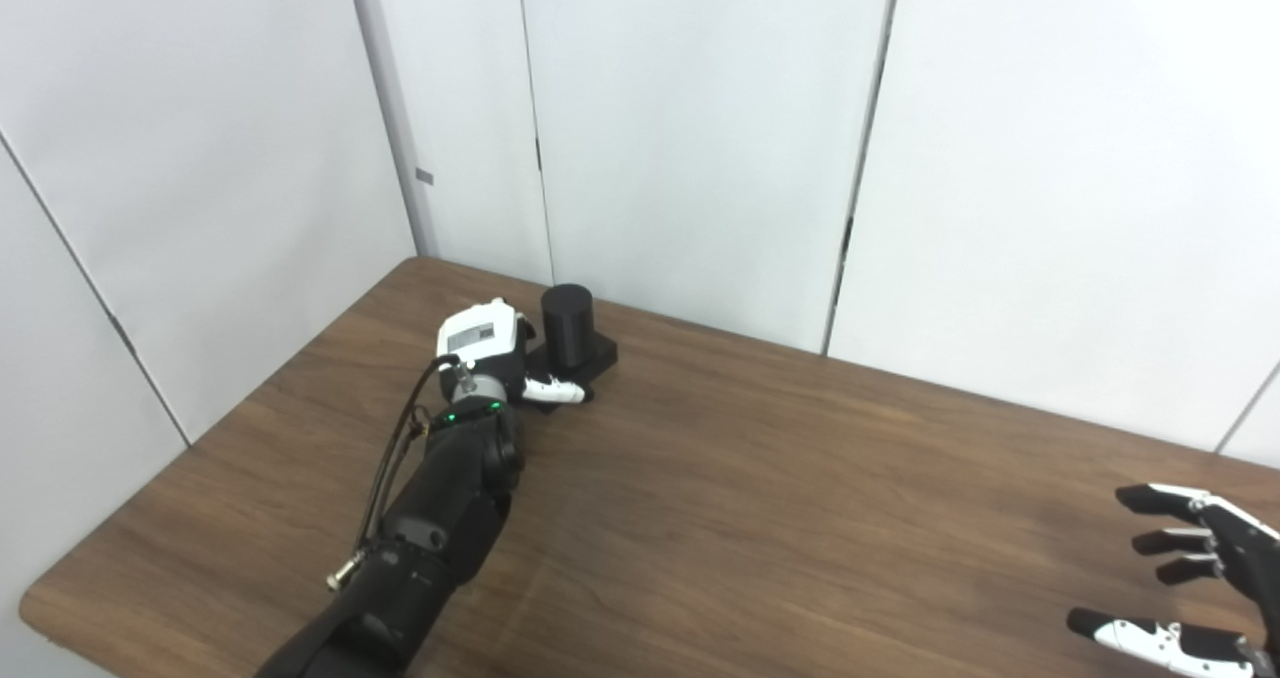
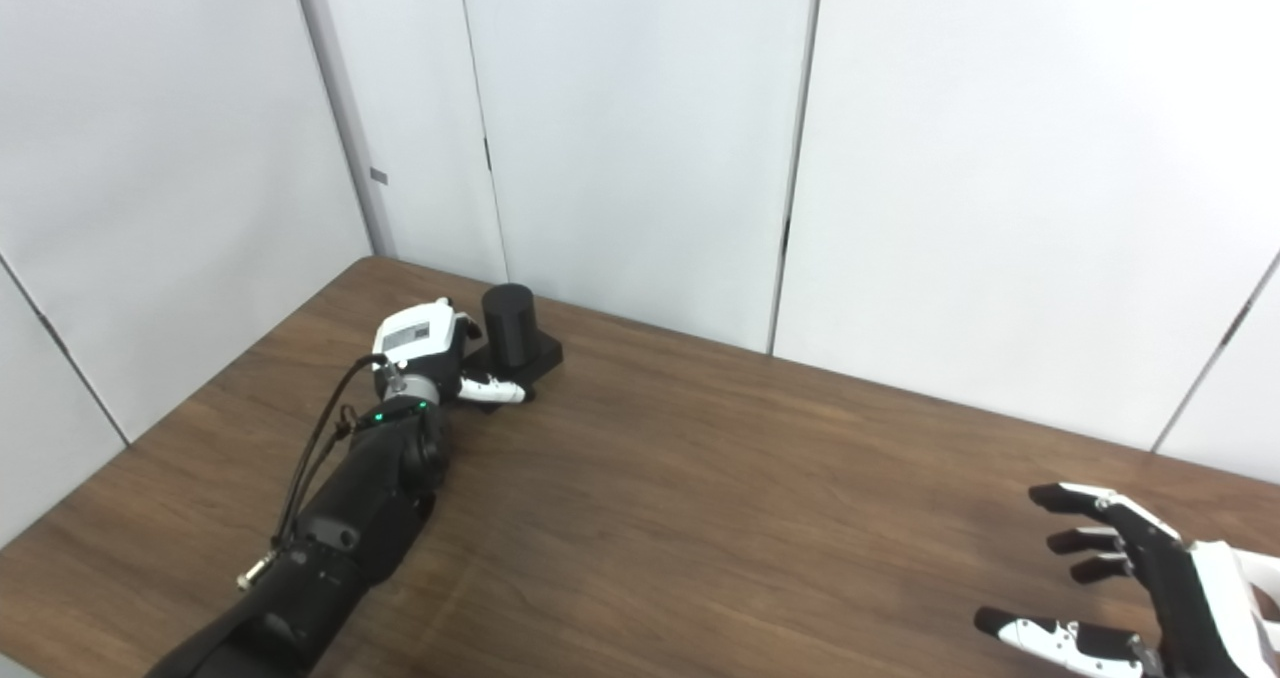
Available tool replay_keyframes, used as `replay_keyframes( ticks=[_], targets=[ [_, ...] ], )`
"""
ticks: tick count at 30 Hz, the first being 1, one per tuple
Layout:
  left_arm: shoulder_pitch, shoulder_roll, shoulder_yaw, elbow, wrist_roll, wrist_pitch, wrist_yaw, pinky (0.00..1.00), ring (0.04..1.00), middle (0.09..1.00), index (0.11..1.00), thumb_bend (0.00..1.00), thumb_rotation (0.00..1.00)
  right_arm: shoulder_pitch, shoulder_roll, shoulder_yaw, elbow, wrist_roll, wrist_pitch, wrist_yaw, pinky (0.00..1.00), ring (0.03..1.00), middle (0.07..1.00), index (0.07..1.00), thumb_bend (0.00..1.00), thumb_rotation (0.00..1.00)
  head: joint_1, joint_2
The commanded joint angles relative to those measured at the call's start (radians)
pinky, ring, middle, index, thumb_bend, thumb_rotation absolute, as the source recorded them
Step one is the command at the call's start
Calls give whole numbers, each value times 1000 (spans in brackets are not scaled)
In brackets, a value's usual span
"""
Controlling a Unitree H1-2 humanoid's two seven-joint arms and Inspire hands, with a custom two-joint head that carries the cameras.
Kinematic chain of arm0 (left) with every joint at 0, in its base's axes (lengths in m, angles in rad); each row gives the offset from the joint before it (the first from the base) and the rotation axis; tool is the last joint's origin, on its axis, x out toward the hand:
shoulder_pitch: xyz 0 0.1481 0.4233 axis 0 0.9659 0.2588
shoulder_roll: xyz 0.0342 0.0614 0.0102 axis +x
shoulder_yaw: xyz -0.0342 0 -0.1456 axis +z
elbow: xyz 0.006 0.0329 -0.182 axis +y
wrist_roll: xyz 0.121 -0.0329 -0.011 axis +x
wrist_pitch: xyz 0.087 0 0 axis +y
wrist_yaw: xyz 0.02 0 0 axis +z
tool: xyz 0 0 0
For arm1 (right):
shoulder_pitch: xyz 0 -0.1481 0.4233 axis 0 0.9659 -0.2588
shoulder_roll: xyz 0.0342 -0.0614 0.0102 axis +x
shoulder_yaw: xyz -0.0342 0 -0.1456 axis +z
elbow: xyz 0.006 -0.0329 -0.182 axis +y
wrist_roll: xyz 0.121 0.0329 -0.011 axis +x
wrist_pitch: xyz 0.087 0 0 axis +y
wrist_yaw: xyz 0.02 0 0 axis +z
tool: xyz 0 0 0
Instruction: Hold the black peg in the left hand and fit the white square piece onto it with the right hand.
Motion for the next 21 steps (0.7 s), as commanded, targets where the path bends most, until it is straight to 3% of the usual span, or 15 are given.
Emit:
replay_keyframes(
  ticks=[1, 15, 21],
  targets=[
    [-58, 30, -1, -5, 13, 3, 15, 1000, 1000, 1000, 793, 1000, 514, -26, -7, -8, -38, 2, -7, -3, 533, 629, 735, 686, 753, 0, 0, 2],
    [-65, 38, -20, 49, 75, 3, -50, 1000, 1000, 1000, 812, 1000, 528, -18, -15, -22, -47, 25, -16, -1, 522, 638, 744, 684, 732, 0, -3, 17],
    [-67, 50, -37, 63, 46, 3, -70, 1000, 1000, 1000, 792, 961, 508, -18, -20, -21, -41, 28, -23, -3, 521, 636, 746, 672, 729, 0, -1, 22]
  ],
)
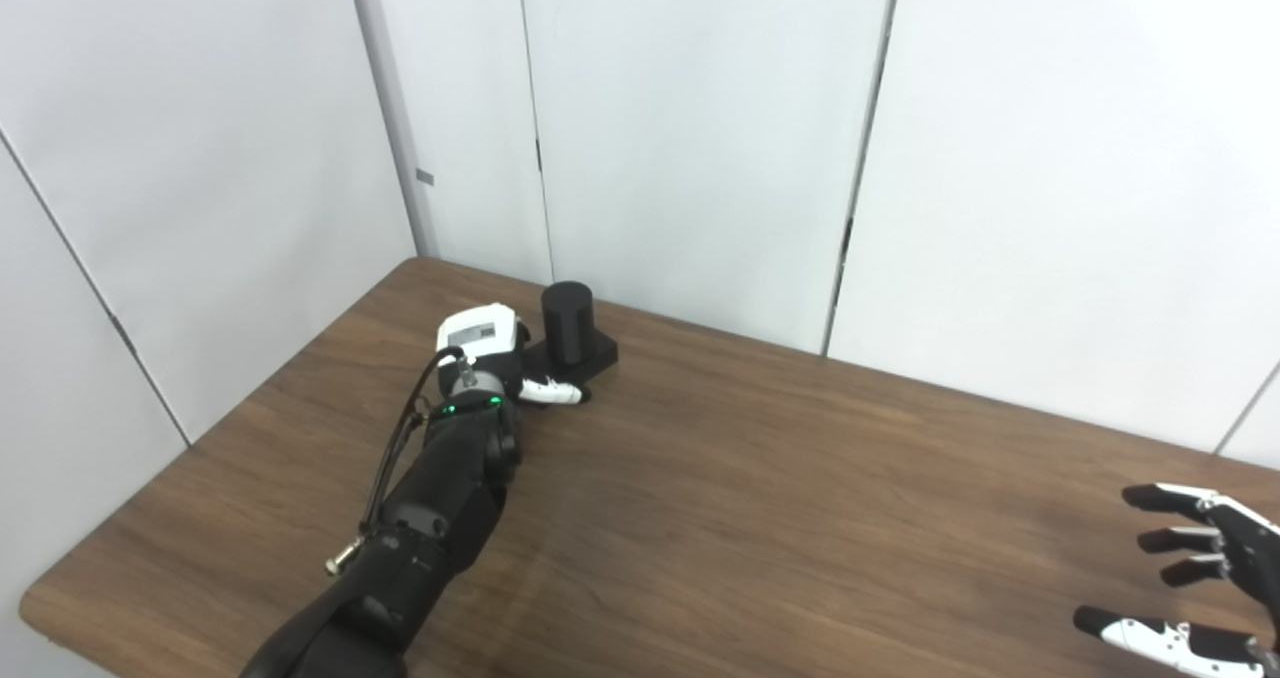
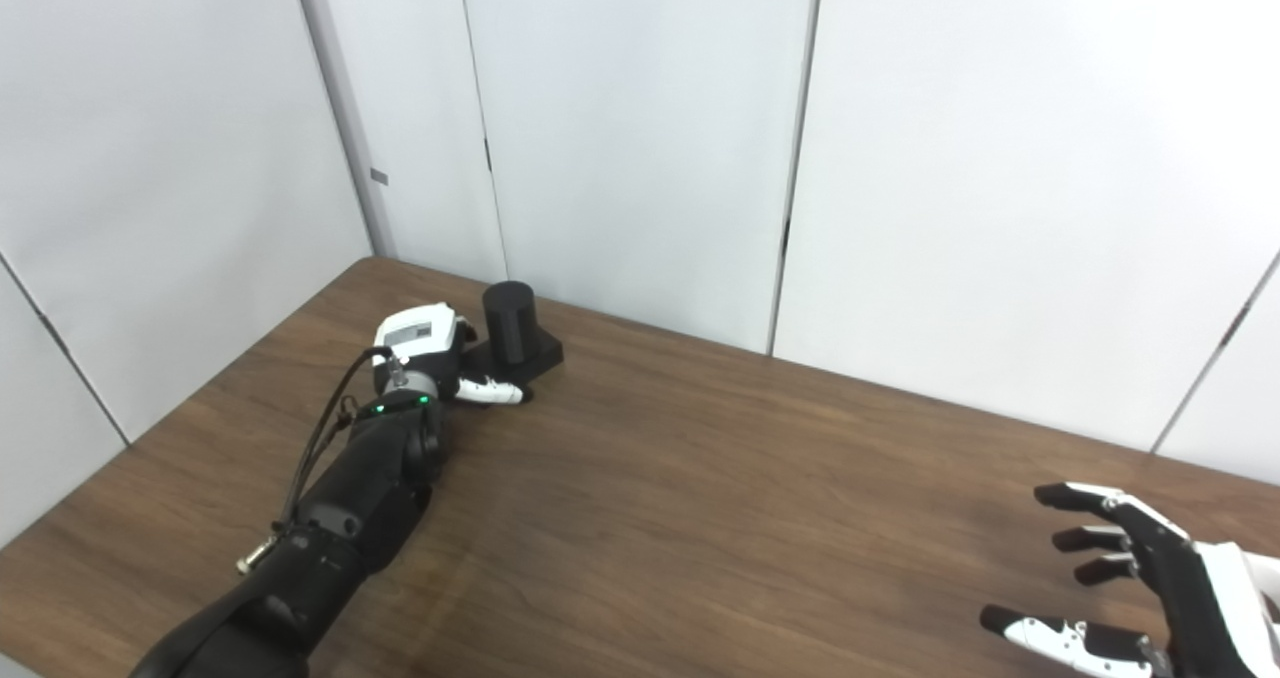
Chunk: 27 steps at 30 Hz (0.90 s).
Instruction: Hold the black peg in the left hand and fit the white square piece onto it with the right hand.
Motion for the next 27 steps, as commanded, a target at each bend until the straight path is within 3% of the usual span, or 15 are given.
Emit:
replay_keyframes(
  ticks=[1, 3, 5, 6, 8, 9, 11, 13, 14, 17, 22, 27],
  targets=[
    [-39, 35, -16, -7, -8, 3, -10, 1000, 1000, 999, 774, 947, 502, -21, -15, -10, -36, 3, -16, -4, 525, 640, 749, 673, 725, 0, -1, 0],
    [-34, 48, -31, -21, -53, -5, -32, 1000, 1000, 968, 705, 895, 453, -22, -14, -9, -43, -1, -6, 0, 530, 642, 752, 676, 722, 0, 0, 4],
    [-26, 61, -58, -37, -72, -6, -49, 1000, 1000, 946, 691, 846, 389, -22, -17, -8, -42, -3, -11, 0, 528, 639, 750, 675, 722, 0, -1, 7],
    [-23, 66, -72, -44, -77, -5, -54, 974, 986, 913, 690, 816, 294, -22, -18, -8, -38, -1, -17, -2, 526, 637, 748, 675, 723, 0, -1, 7],
    [-20, 84, -113, -51, -74, -4, -74, 902, 959, 874, 651, 782, 211, -22, -19, -8, -31, 0, -26, -5, 526, 635, 746, 675, 723, 0, -3, 9],
    [-19, 92, -133, -52, -75, -7, -80, 862, 935, 849, 574, 654, 142, -22, -19, -7, -30, -1, -25, -5, 526, 636, 748, 675, 722, 0, -3, 10],
    [-24, 108, -170, -47, -81, -14, -102, 765, 865, 794, 502, 543, 78, -24, -20, -6, -31, -5, -21, -4, 528, 638, 750, 676, 717, 0, -4, 11],
    [-26, 116, -186, -44, -105, -20, -108, 721, 831, 771, 490, 527, 67, -25, -21, -7, -27, -1, -29, -7, 524, 635, 748, 675, 715, 0, -4, 12],
    [-26, 118, -187, -46, -120, -19, -112, 644, 797, 740, 487, 523, 60, -25, -21, -8, -24, 3, -34, -8, 521, 636, 746, 671, 713, 0, -4, 12],
    [-29, 132, -211, -60, -141, -25, -138, 583, 780, 722, 488, 519, 57, -26, -21, -10, -22, 7, -32, -7, 522, 638, 745, 669, 706, 0, -6, 12],
    [-18, 151, -231, -93, -199, -70, -152, 678, 848, 816, 491, 518, 60, -28, -19, -8, -19, 9, -36, -9, 518, 635, 743, 666, 694, 0, -10, 16],
    [15, 169, -249, -137, -257, -192, -138, 663, 831, 822, 491, 520, 60, -30, -14, -6, -26, 1, -18, -7, 531, 635, 746, 670, 678, 0, -21, 19]
  ],
)
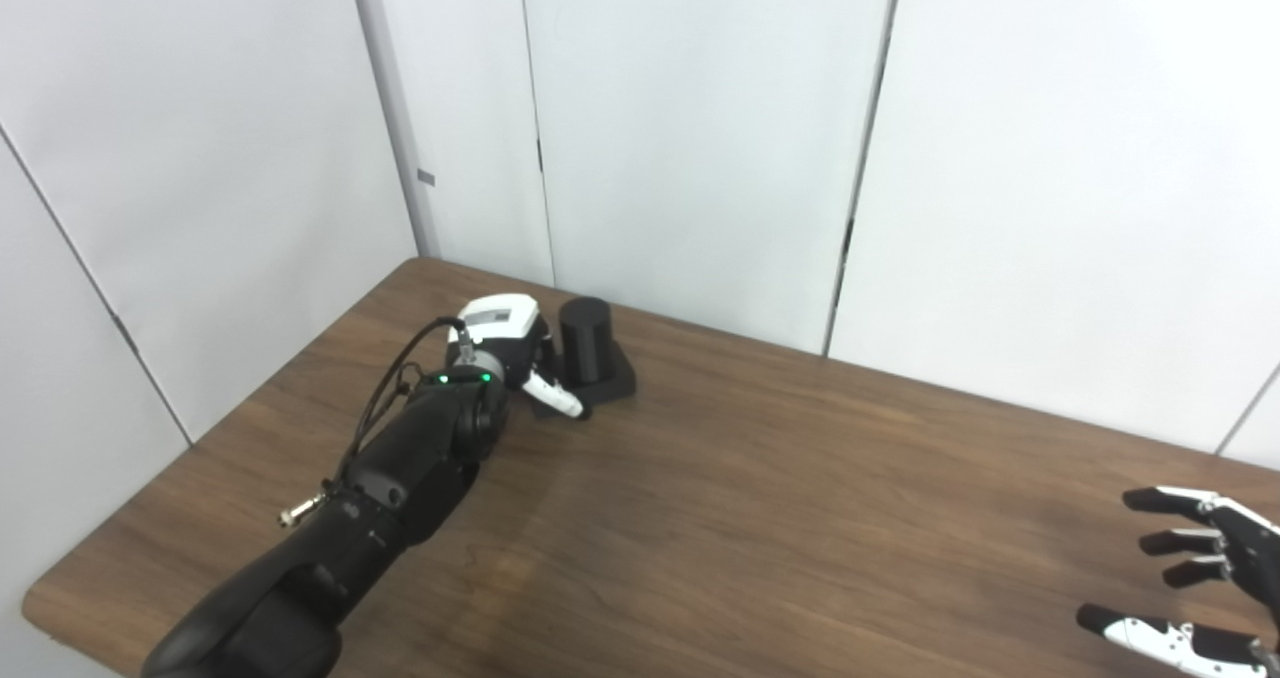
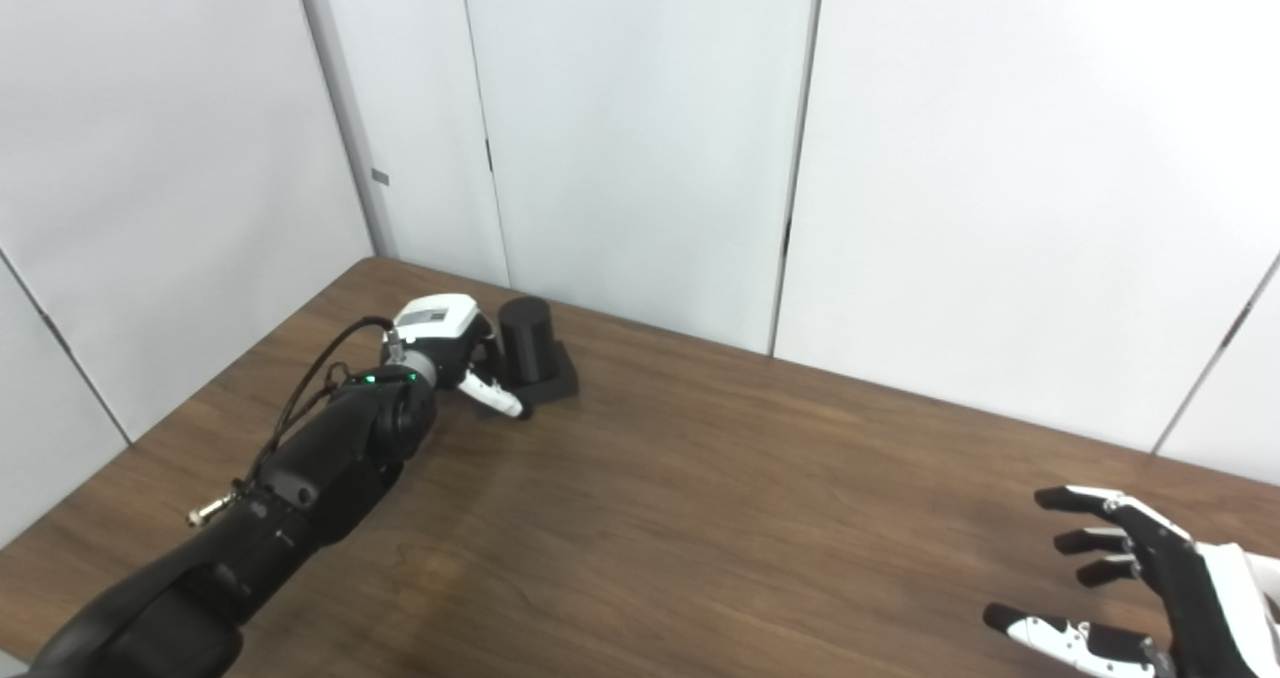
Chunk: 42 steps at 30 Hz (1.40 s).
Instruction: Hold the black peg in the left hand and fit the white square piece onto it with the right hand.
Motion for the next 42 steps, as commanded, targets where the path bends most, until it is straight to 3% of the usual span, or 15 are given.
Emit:
replay_keyframes(
  ticks=[1, 4, 9, 11, 18, 25, 27, 35, 42],
  targets=[
    [18, 10, -32, -27, -13, -57, -25, 666, 830, 821, 492, 520, 61, -31, -7, -7, -28, -3, -11, -7, 532, 637, 748, 671, 675, 0, -7, 1],
    [33, 6, -51, -59, -4, -64, -21, 680, 825, 817, 492, 521, 62, -32, -2, -5, -32, -8, 1, -7, 543, 645, 753, 678, 668, 0, -19, 2],
    [69, -25, -41, -126, -48, -100, -7, 836, 847, 818, 489, 523, 59, -31, 1, -5, -18, -6, -19, -17, 552, 645, 759, 687, 671, 0, -50, 7],
    [83, -41, -42, -154, -63, -110, -6, 854, 854, 820, 489, 523, 60, -33, 3, -7, -15, 0, -12, -14, 554, 644, 767, 694, 669, 0, -67, 9],
    [132, -106, -76, -247, -48, -155, 28, 805, 811, 801, 490, 523, 63, -33, -3, -21, 38, 40, -86, -32, 546, 628, 772, 699, 664, 0, -118, 18],
    [157, -153, -138, -270, -17, -289, 84, 782, 816, 809, 490, 524, 64, -30, -9, -26, 105, 54, -187, -57, 529, 611, 758, 692, 670, 0, -184, 36],
    [161, -158, -153, -272, -10, -308, 81, 757, 813, 809, 490, 524, 64, -31, -7, -26, 115, 50, -199, -62, 530, 613, 759, 691, 673, 0, -207, 44],
    [160, -180, -209, -247, -34, -372, 36, 811, 849, 817, 490, 524, 66, -38, 1, -13, 161, 17, -264, -98, 514, 606, 745, 687, 668, 0, -297, 62],
    [148, -221, -254, -185, -32, -431, 42, 768, 827, 815, 490, 524, 68, -43, 12, -4, 172, 0, -260, -111, 518, 614, 749, 700, 660, 36, -375, 72]
  ],
)
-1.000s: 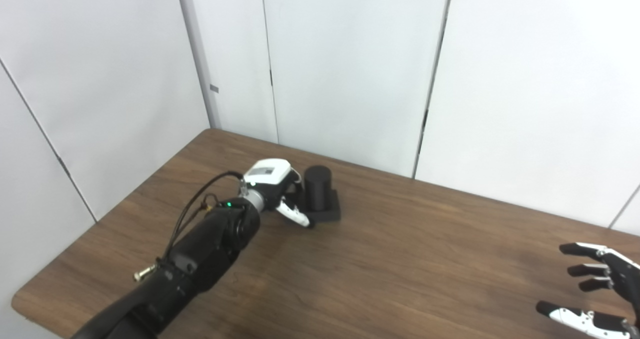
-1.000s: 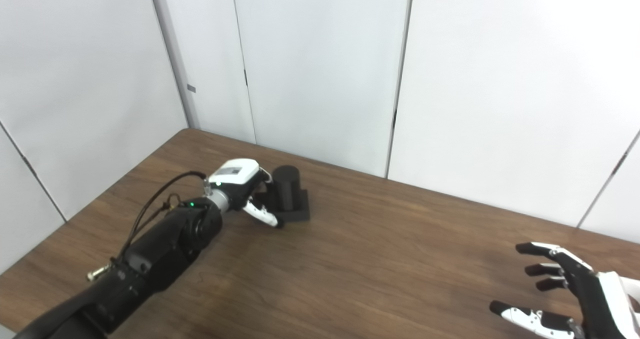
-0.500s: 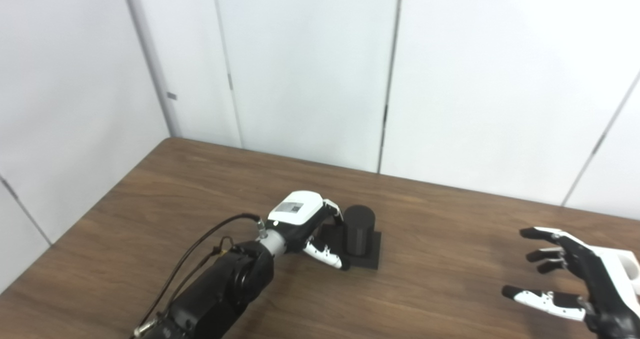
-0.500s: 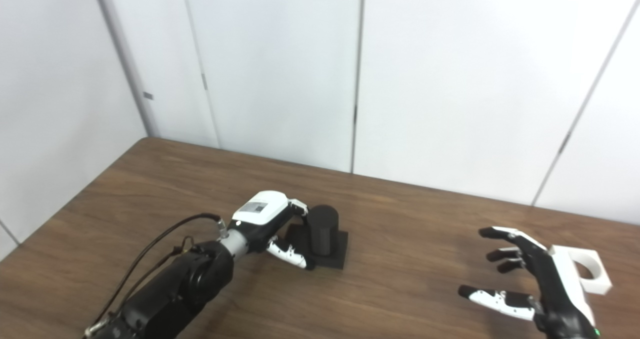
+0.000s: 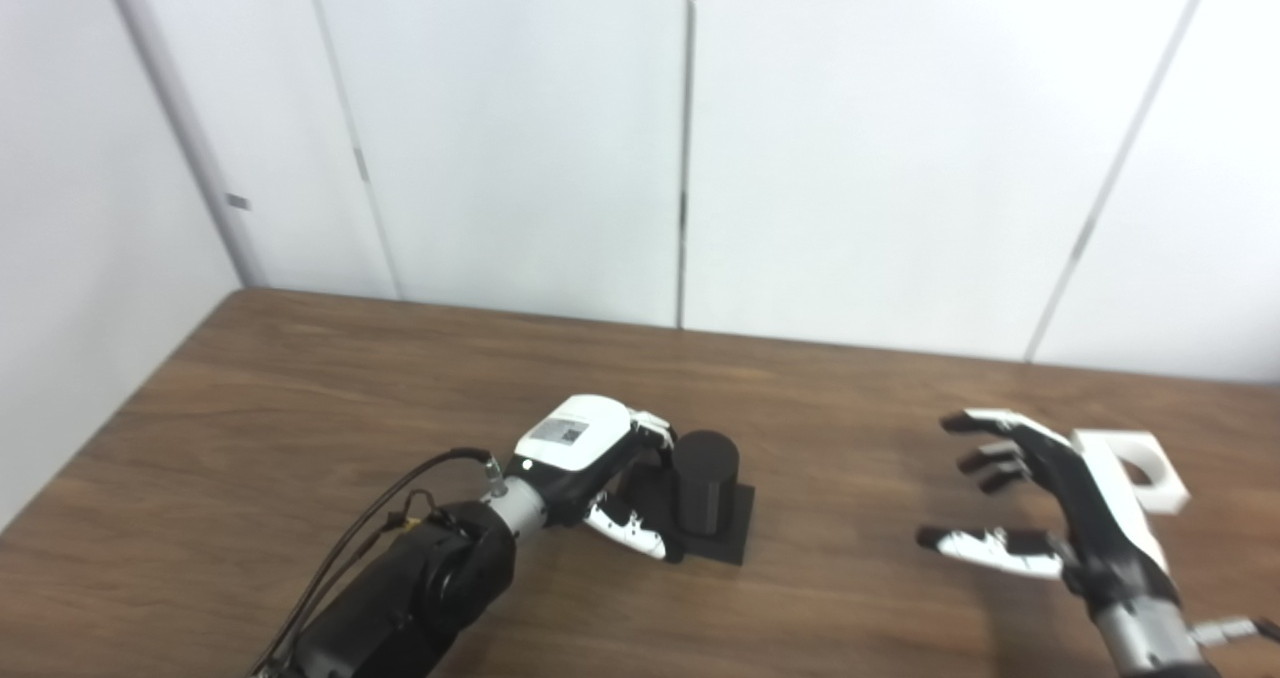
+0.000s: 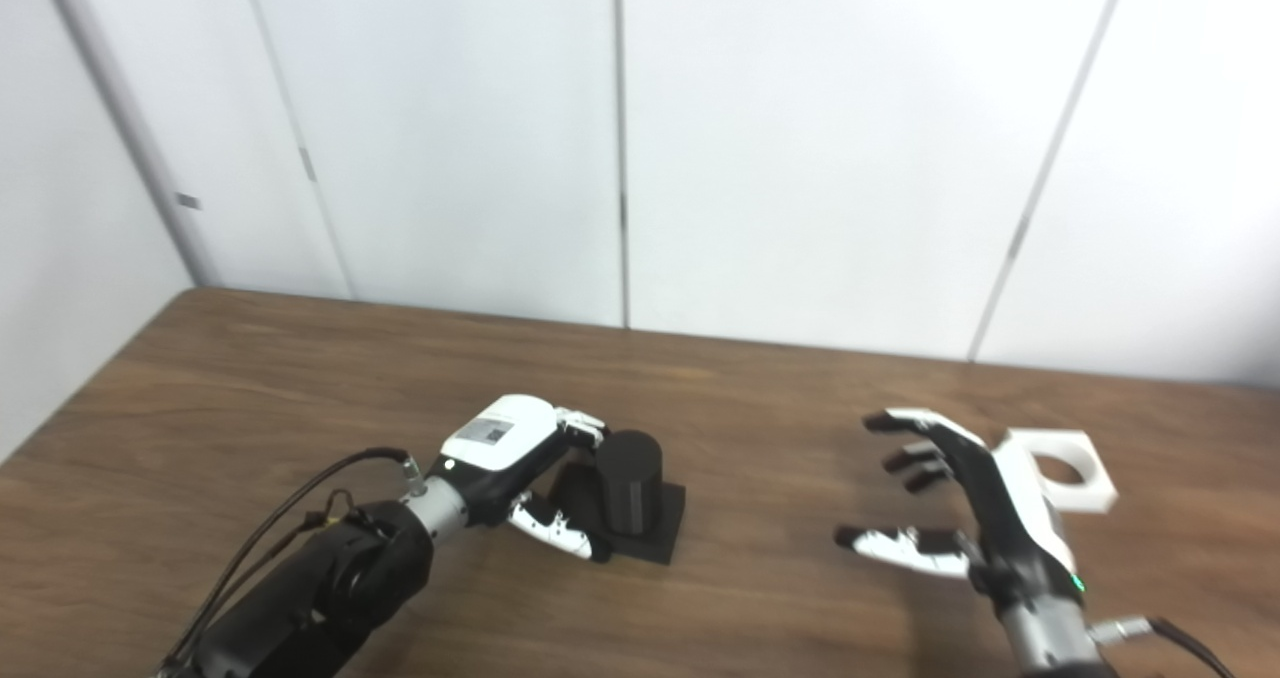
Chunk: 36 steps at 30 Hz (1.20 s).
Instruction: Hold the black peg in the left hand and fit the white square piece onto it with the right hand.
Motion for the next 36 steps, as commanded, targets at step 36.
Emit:
replay_keyframes(
  ticks=[36],
  targets=[
    [38, 69, -75, 166, 14, -180, -36, 755, 816, 823, 489, 524, 61, -407, -519, 132, -35, -461, 385, 613, 899, 987, 977, 857, 927, 187, -512, -132]
  ],
)
